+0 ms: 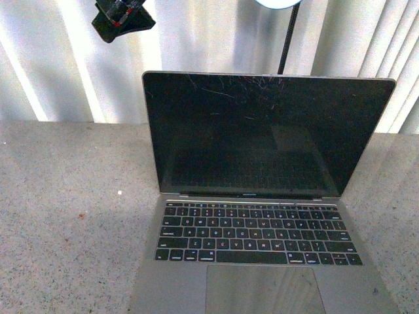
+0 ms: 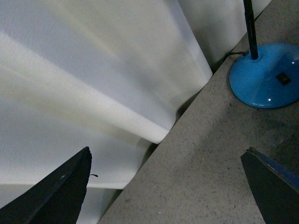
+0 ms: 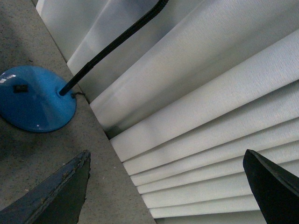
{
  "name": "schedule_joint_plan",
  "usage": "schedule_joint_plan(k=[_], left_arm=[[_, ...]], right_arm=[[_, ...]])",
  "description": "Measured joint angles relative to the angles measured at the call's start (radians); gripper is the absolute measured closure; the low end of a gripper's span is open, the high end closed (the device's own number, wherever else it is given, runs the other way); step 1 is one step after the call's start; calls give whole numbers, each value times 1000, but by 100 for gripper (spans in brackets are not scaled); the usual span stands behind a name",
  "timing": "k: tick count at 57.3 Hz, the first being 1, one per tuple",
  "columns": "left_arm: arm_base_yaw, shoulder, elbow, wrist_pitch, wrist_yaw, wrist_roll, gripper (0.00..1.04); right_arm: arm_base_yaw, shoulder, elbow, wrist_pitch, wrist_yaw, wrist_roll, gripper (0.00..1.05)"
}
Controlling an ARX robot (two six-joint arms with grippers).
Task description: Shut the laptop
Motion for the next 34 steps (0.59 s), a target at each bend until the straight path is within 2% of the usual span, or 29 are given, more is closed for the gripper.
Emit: schedule_joint_plan(k=[13, 17, 34], left_arm=[[-30, 43, 65, -58, 1, 57, 7], [-40, 55, 75, -62, 1, 73, 8], [-76, 65, 64, -71, 18, 142, 58]], right_arm=[[25, 68, 85, -59, 16, -37, 7], [41, 89, 89, -48, 31, -42, 21], [88, 97, 77, -45, 33, -71, 73]])
